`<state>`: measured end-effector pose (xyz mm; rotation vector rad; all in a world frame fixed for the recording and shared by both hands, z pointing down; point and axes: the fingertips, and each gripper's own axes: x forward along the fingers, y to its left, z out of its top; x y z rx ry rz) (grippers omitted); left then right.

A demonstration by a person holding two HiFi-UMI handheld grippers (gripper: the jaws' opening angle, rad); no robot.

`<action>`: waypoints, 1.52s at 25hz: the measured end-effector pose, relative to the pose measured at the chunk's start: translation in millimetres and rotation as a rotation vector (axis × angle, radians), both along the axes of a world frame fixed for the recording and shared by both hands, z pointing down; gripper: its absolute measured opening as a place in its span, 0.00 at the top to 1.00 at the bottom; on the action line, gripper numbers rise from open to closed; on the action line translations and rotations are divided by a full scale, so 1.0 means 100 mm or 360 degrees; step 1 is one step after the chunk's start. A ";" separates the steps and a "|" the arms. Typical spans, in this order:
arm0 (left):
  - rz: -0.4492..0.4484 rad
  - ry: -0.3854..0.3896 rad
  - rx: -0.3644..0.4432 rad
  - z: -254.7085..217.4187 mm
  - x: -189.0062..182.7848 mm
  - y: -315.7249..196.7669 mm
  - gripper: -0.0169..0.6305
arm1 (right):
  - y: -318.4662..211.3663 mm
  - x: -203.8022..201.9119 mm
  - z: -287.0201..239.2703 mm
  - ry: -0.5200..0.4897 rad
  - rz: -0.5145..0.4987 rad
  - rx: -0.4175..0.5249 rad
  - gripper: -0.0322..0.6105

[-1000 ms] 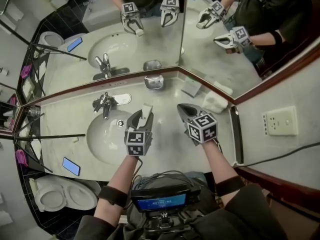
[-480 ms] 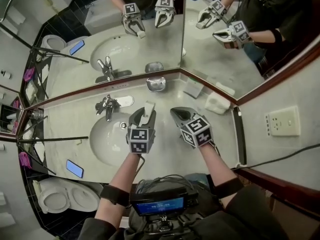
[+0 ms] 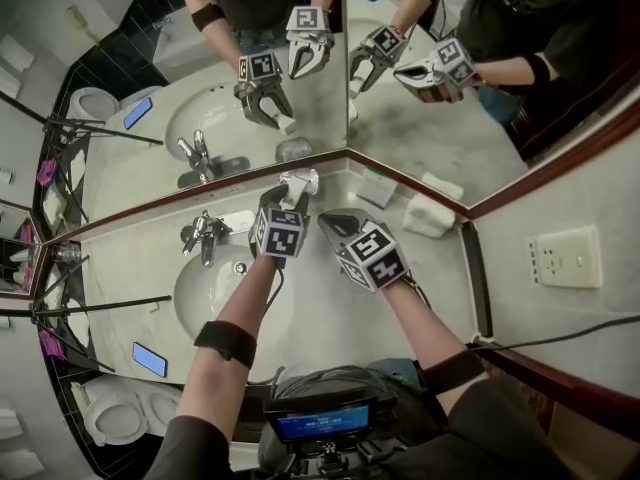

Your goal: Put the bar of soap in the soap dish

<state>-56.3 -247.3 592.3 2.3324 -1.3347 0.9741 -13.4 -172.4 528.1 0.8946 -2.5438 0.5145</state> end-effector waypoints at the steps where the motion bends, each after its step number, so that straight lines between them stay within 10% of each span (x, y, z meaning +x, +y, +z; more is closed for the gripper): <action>1: 0.0013 -0.0015 -0.0029 0.06 0.02 -0.05 0.70 | -0.03 0.00 0.00 0.0002 0.0001 -0.0004 0.92; 18: -0.0016 -0.0032 -0.0285 0.65 0.10 -0.42 0.66 | -0.11 0.28 0.17 0.0012 0.0072 -0.0095 0.92; 33: 0.0031 0.0083 0.0047 -0.19 0.09 -0.22 0.59 | 0.01 0.21 0.07 -0.0041 0.0064 -0.0078 0.92; 38: 0.0006 0.0202 0.0194 -0.79 0.00 0.21 0.84 | 0.11 0.14 -0.07 -0.0056 0.0034 -0.0032 0.92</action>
